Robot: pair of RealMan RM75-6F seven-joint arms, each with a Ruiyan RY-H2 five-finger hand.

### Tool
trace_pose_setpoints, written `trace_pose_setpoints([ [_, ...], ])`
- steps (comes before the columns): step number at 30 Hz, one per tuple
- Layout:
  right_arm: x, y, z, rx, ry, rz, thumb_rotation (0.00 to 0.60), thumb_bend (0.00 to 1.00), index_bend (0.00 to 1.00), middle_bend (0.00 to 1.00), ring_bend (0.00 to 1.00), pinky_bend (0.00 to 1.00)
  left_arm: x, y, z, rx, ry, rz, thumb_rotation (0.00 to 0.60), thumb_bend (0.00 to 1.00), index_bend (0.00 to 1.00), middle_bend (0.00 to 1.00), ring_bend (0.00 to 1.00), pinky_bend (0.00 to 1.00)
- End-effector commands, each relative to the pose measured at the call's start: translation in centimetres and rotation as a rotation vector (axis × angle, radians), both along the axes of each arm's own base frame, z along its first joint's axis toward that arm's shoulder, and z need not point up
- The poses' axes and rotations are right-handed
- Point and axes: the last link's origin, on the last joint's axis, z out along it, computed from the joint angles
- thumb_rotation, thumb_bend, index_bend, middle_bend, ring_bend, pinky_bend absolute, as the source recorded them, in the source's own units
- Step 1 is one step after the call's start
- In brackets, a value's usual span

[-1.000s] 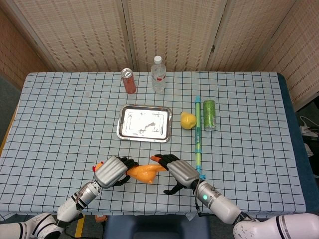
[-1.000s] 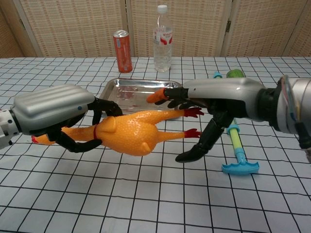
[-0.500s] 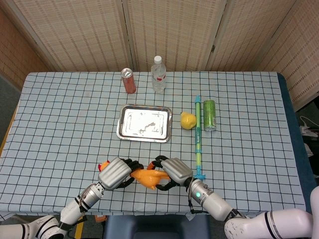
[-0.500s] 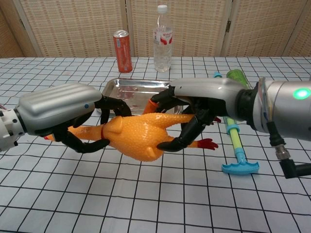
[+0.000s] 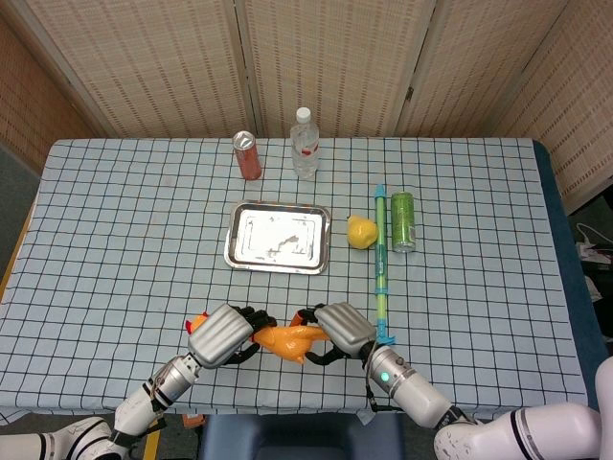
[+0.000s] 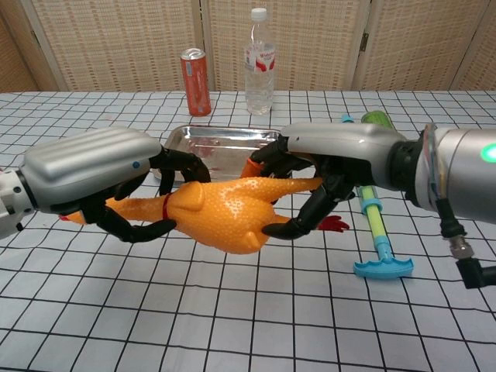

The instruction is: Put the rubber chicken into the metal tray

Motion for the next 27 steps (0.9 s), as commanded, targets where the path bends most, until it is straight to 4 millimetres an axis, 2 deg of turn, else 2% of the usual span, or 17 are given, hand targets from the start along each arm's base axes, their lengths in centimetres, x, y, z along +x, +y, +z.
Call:
trace_pose_setpoints([
  [1, 0.1, 0.1, 0.0, -0.006, -0.021, 0.001, 0.6, 0.48, 1.0, 0.79, 0.91, 1.0, 0.0, 0.0, 0.1, 0.002, 0.0, 0.001, 0.6, 0.71, 0.85, 0.77, 0.58, 0.72],
  [4, 0.2, 0.1, 0.1, -0.01, -0.037, 0.004, 0.6, 0.48, 1.0, 0.8, 0.91, 1.0, 0.0, 0.0, 0.2, 0.004, -0.001, 0.003, 0.6, 0.71, 0.85, 0.77, 0.58, 0.72],
  [5, 0.2, 0.1, 0.2, -0.015, -0.047, 0.003, 0.6, 0.48, 0.98, 0.8, 0.9, 1.0, 0.0, 0.0, 0.2, 0.005, -0.001, 0.004, 0.6, 0.71, 0.85, 0.77, 0.58, 0.72],
  [6, 0.0, 0.3, 0.3, 0.004, -0.045, 0.004, 0.6, 0.47, 0.92, 0.78, 0.84, 0.99, -0.1, 0.1, 0.3, 0.007, -0.001, 0.005, 0.6, 0.7, 0.85, 0.77, 0.58, 0.72],
  [7, 0.0, 0.5, 0.4, 0.029, -0.048, 0.002, 0.6, 0.44, 0.81, 0.73, 0.76, 0.95, -0.1, 0.1, 0.4, 0.008, -0.001, 0.007, 0.6, 0.7, 0.85, 0.77, 0.58, 0.72],
  [8, 0.0, 0.5, 0.7, 0.06, -0.069, -0.01, 0.6, 0.4, 0.62, 0.63, 0.63, 0.83, -0.2, 0.2, 0.4, 0.009, -0.001, 0.01, 0.6, 0.7, 0.85, 0.77, 0.58, 0.72],
  [9, -0.1, 0.5, 0.9, 0.082, -0.08, -0.022, 0.6, 0.36, 0.41, 0.5, 0.48, 0.68, -0.3, 0.3, 0.5, 0.009, 0.0, 0.013, 0.6, 0.7, 0.85, 0.77, 0.58, 0.72],
  [11, -0.1, 0.3, 1.3, 0.118, -0.096, -0.034, 0.6, 0.31, 0.14, 0.3, 0.27, 0.43, -0.4, 0.4, 0.5, 0.007, 0.002, 0.018, 0.6, 0.7, 0.85, 0.77, 0.58, 0.72],
  [12, -0.3, 0.1, 1.5, 0.133, -0.096, -0.033, 0.6, 0.28, 0.05, 0.21, 0.18, 0.32, -0.5, 0.6, 0.5, 0.003, 0.002, 0.025, 0.6, 0.7, 0.85, 0.77, 0.58, 0.72],
  [13, -0.4, 0.0, 1.6, 0.142, -0.091, -0.03, 0.6, 0.26, 0.01, 0.15, 0.11, 0.24, -0.6, 0.7, 0.5, 0.001, 0.002, 0.029, 0.6, 0.7, 0.85, 0.77, 0.58, 0.72],
  [15, -0.5, -0.1, 1.8, 0.159, -0.087, -0.024, 0.6, 0.18, 0.0, 0.03, 0.02, 0.11, -0.6, 0.9, 0.5, 0.0, 0.004, 0.035, 0.6, 0.7, 0.85, 0.77, 0.58, 0.72],
  [18, -0.8, -0.2, 1.8, 0.189, -0.057, -0.001, 0.6, 0.08, 0.0, 0.0, 0.0, 0.03, -0.5, 1.0, 0.4, 0.002, 0.004, 0.03, 0.6, 0.7, 0.85, 0.77, 0.58, 0.72],
  [27, -0.9, -0.6, 1.7, 0.089, -0.024, 0.031, 0.6, 0.04, 0.0, 0.0, 0.0, 0.0, 0.3, 0.9, 0.4, 0.007, 0.001, 0.028, 0.6, 0.7, 0.85, 0.77, 0.59, 0.72],
])
